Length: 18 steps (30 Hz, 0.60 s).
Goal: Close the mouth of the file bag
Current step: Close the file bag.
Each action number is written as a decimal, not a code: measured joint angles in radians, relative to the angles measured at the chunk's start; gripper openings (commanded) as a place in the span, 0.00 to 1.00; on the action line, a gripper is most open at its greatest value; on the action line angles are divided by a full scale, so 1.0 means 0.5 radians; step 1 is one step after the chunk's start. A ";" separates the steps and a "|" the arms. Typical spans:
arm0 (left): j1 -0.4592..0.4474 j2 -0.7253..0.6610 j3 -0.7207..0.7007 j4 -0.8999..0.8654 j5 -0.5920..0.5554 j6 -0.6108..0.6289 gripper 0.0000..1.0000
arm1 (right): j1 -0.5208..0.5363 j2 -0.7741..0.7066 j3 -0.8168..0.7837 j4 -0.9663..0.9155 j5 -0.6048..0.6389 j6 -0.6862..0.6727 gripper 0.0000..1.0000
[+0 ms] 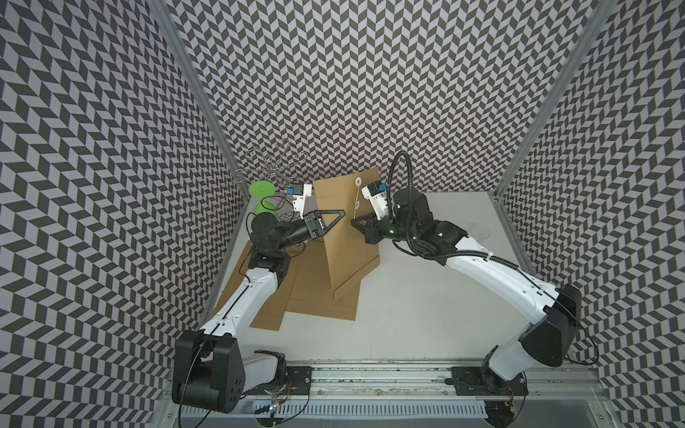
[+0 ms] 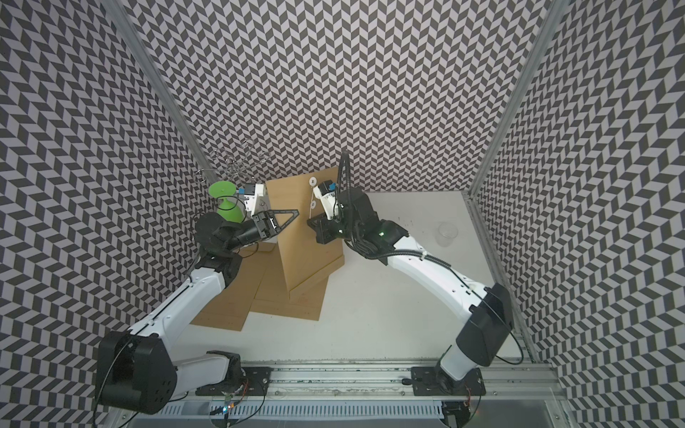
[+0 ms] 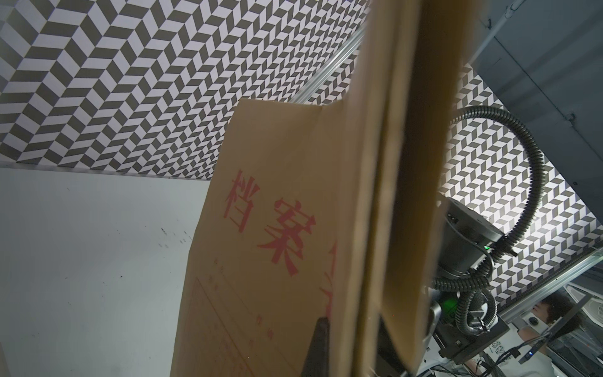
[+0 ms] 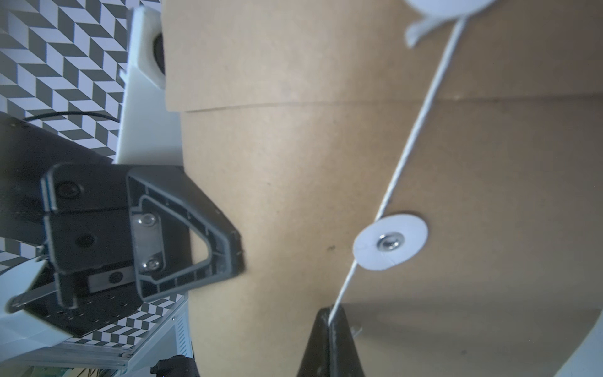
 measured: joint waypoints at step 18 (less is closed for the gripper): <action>-0.021 -0.002 0.158 -0.002 0.145 0.111 0.00 | -0.130 -0.016 -0.049 -0.056 0.050 -0.052 0.45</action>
